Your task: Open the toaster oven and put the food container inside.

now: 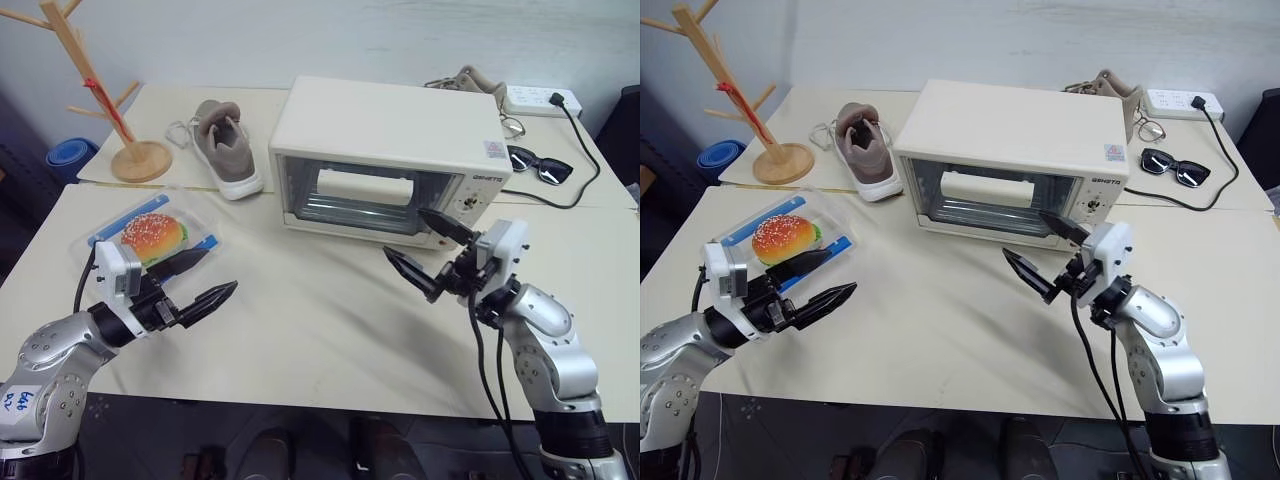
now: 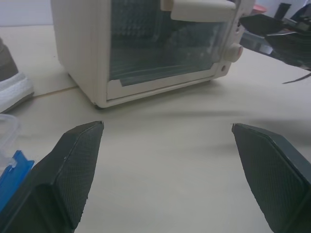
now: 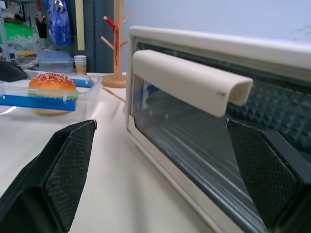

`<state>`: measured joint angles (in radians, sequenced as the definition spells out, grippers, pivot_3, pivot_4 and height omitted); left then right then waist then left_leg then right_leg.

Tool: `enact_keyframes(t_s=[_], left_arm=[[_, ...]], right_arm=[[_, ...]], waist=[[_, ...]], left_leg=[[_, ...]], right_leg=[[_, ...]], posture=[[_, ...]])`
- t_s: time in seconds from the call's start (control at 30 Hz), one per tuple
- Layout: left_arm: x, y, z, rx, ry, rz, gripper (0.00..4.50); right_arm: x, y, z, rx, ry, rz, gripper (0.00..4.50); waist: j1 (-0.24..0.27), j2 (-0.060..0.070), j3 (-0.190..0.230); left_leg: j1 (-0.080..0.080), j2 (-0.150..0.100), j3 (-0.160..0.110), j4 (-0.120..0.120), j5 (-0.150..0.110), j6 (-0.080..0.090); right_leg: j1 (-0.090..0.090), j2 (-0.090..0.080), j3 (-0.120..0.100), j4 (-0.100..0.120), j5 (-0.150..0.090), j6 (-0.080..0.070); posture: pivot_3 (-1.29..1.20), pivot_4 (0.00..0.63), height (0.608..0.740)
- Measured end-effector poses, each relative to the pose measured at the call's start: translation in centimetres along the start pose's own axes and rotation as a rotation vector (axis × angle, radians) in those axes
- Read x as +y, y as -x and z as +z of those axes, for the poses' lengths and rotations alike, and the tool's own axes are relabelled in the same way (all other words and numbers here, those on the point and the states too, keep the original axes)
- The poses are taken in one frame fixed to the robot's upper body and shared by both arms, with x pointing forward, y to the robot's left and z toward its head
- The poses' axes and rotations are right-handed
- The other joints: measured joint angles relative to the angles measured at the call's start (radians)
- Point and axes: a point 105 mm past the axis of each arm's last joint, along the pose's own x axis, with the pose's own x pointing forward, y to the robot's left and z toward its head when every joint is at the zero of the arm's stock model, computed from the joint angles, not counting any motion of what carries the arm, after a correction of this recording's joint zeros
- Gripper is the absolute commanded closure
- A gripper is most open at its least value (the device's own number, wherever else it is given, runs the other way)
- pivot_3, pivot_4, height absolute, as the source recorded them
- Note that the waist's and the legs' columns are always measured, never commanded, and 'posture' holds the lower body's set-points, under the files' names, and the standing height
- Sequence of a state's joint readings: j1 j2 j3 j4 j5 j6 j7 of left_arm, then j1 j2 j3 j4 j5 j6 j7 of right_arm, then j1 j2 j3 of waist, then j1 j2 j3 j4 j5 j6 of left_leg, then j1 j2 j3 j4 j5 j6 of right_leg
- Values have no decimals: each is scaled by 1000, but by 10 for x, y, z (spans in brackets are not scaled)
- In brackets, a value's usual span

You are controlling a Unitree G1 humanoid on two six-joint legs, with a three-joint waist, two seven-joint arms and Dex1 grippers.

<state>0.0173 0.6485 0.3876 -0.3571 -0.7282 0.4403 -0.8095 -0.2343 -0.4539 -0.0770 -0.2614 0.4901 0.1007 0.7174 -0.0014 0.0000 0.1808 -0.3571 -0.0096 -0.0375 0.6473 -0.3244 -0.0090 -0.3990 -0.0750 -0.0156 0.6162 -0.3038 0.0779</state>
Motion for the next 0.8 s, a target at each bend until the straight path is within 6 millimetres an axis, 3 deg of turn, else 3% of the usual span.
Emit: enact_keyframes(t_s=[0.3,0.47,0.57,0.8], left_arm=[[-10,-7,-3,5,13,-41,0],[-5,-8,-2,-5,16,-24,0],[0,-9,-2,-10,20,-19,0],[-4,-15,0,-8,26,-62,0]], right_arm=[[16,-18,6,-51,-4,96,63],[37,-4,-7,10,30,192,63],[31,-2,-6,0,23,142,63],[-5,-4,-3,15,19,-39,63]], waist=[[-2,0,0],[1,0,0],[-1,-1,0],[-2,-1,1]], left_leg=[[0,0,0,0,0,0],[0,0,0,1,0,0],[0,0,0,1,0,0],[-1,0,0,0,1,-1]], right_leg=[[0,0,0,2,0,0],[0,0,0,1,0,0],[0,0,1,2,0,0],[-2,0,1,3,0,0]], posture=[[0,150,740],[0,150,740],[0,150,740],[0,150,740]])
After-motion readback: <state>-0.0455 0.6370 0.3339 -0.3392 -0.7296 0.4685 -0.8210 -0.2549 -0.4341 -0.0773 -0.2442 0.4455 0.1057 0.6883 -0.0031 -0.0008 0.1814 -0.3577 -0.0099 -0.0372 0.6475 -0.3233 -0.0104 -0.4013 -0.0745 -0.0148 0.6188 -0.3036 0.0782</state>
